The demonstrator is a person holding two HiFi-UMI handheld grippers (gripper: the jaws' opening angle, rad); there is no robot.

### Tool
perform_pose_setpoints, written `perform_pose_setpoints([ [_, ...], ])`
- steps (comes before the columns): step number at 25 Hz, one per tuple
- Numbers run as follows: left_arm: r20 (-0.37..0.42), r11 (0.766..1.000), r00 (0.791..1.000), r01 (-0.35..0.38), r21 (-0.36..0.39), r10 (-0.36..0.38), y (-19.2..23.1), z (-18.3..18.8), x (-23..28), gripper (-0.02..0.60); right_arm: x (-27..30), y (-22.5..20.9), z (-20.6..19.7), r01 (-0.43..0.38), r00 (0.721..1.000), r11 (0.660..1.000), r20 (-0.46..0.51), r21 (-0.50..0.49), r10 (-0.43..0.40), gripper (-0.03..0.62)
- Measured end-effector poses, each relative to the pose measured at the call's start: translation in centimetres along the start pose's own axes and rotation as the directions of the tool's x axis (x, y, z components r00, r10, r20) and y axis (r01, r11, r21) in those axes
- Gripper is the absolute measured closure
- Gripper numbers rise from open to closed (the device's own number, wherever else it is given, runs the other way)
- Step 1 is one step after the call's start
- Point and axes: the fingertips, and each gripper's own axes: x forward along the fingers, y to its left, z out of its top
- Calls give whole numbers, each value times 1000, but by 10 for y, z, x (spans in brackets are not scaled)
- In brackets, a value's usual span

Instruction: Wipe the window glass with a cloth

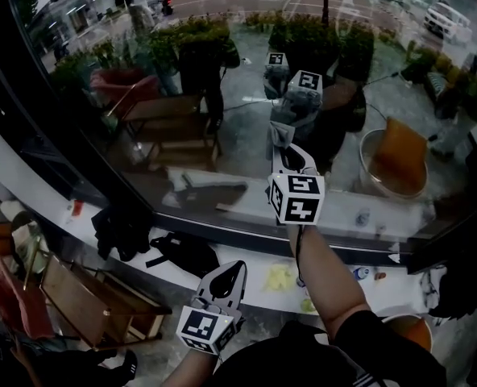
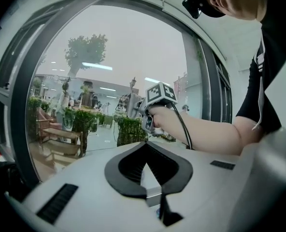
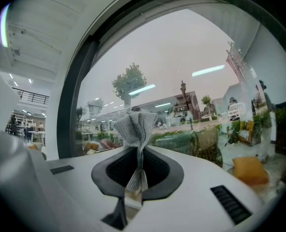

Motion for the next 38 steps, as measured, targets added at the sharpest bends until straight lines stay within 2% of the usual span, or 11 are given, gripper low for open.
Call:
perform_pose_setpoints([
  [14,-14,992,992,128,8,-127,-28,-14,-53,574,-6,-18,1,84,995,996,-49,-42,-86,549],
  [23,29,982,981,191,8,-191,-85,-4,2,574,-46,-77,6,102,994,994,-37,-40,-103,549],
  [30,3,966,966,258,1,-258,-138,-7,41,574,-74,-125,11,93,995,995,-31,-43,-94,549],
  [38,-19,946,946,323,20,-323,-184,-3,70,574,-116,-192,17,153,988,988,-10,-23,-153,549],
])
